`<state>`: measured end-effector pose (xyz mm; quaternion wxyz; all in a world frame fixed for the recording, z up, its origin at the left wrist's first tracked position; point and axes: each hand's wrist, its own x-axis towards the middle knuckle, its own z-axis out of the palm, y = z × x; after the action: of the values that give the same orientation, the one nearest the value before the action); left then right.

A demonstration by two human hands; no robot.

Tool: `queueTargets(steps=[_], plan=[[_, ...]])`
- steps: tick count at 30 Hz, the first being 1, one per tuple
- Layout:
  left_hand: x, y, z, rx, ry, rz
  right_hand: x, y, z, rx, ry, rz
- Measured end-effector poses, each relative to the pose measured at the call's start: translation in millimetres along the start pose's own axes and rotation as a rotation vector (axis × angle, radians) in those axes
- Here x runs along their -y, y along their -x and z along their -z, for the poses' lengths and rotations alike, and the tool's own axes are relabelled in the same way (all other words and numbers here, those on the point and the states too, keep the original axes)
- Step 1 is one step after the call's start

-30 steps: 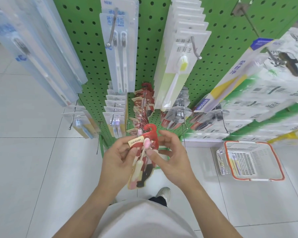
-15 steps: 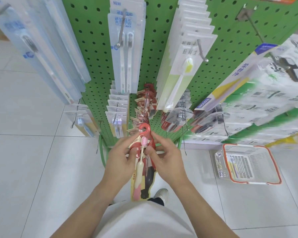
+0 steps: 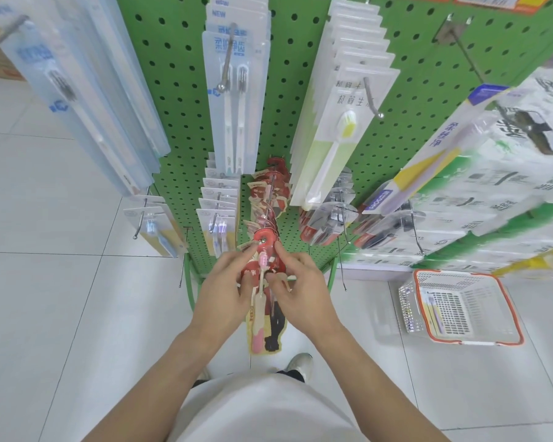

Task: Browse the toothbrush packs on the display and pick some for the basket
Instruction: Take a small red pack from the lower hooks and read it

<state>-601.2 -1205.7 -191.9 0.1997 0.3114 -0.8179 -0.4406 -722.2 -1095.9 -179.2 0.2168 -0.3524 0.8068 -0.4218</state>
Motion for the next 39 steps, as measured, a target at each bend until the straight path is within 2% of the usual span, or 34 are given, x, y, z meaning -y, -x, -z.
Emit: queueTargets(steps=[3, 8, 12, 16, 21, 28, 33, 39], plan=[[-4, -1, -2, -0.006, -0.077, -0.001, -2, -2, -2, -0.010, 0.051, 0.021], [-15, -8, -4, -0.173, -0.204, -0.070, -3, -4, -4, -0.014, 0.043, 0.028], [-31, -21, -8, -0.146, -0.072, -0.026, -8, -5, -7, -0.024, 0.016, 0.034], [-35, -33, -12, -0.197, -0.017, 0.020, -9, -4, -6, -0.044, -0.038, 0.035], [-39, -43, -13, -0.221, -0.062, 0.087, -10, -7, -6, -0.040, -0.069, 0.063], [-47, -55, -9, -0.237, -0.192, 0.042, -18, -20, -1, -0.043, -0.081, 0.112], [-48, -54, -8, -0.216, -0.240, 0.011, -19, -40, 4, -0.154, -0.167, 0.032], [-48, -55, -7, -0.214, -0.293, 0.041, -12, -78, 1, -0.161, -0.305, -0.112]])
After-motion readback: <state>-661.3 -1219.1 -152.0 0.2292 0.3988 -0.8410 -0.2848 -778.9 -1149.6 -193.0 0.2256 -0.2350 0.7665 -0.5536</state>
